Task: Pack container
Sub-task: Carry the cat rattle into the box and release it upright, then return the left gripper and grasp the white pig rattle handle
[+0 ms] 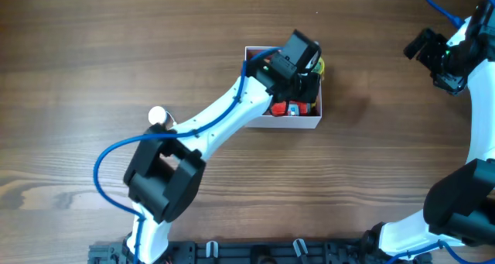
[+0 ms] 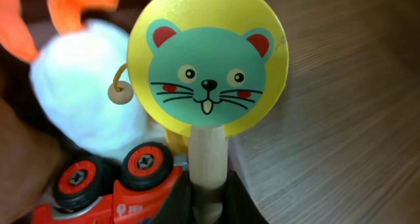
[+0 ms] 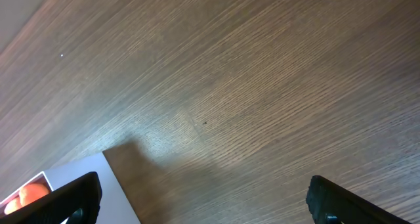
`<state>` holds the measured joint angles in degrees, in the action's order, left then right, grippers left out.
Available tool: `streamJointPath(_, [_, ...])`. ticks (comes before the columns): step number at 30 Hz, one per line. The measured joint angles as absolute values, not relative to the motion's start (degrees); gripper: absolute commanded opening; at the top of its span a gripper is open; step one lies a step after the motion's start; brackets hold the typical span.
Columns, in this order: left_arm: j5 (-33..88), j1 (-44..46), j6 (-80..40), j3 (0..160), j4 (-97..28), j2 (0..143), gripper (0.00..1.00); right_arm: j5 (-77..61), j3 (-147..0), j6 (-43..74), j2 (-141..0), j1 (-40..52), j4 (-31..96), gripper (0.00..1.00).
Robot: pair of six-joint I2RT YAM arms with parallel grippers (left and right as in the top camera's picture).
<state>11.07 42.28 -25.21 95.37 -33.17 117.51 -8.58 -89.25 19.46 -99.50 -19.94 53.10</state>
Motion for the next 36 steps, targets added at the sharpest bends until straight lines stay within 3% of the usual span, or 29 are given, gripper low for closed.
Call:
streamJointPath(2, [11.0, 42.3, -26.8, 95.4, -33.0, 118.8, 0.49, -8.6, -89.3, 19.5, -99.5, -19.9, 53.1, 1.0])
streamJointPath(3, [11.0, 42.3, -27.8, 95.4, -32.8, 119.1, 0.64, -8.6, -89.3, 19.5, -99.5, -19.9, 53.1, 1.0])
streamJointPath(13, [13.9, 40.4, -30.0, 98.0, -35.8, 118.4, 0.52, -8.6, -89.3, 19.5, -99.5, -19.9, 53.1, 1.0])
streamJointPath(15, [14.1, 38.8, -30.0, 99.1, -38.5, 116.4, 0.39, -8.6, -89.3, 19.5, -99.5, -19.9, 53.1, 1.0])
streamJointPath(16, [14.0, 37.4, -30.0, 99.7, -40.1, 114.4, 0.27, -8.6, -89.3, 19.5, -99.5, -19.9, 53.1, 1.0])
streamJointPath(18, [13.8, 34.2, -29.5, 100.4, -45.6, 109.4, 0.19, -8.6, -89.3, 19.5, -99.5, -19.9, 53.1, 1.0])
streamJointPath(20, [12.3, 30.5, -28.3, 101.0, -52.5, 104.2, 0.23, -8.6, -89.3, 19.5, -99.5, -19.9, 53.1, 1.0])
streamJointPath(23, [7.5, 25.2, -27.4, 102.2, -65.8, 98.8, 0.4, -8.6, -89.3, 19.5, -99.5, -19.9, 53.1, 1.0])
streamJointPath(28, [0.7, 18.3, -25.2, 101.4, -81.1, 97.6, 0.53, -8.6, -89.3, 19.5, -99.5, -19.9, 53.1, 1.0])
streamJointPath(36, [-1.7, 14.2, -23.0, 83.7, -74.0, 99.5, 0.57, -8.6, -89.3, 19.5, -99.5, -19.9, 53.1, 1.0])
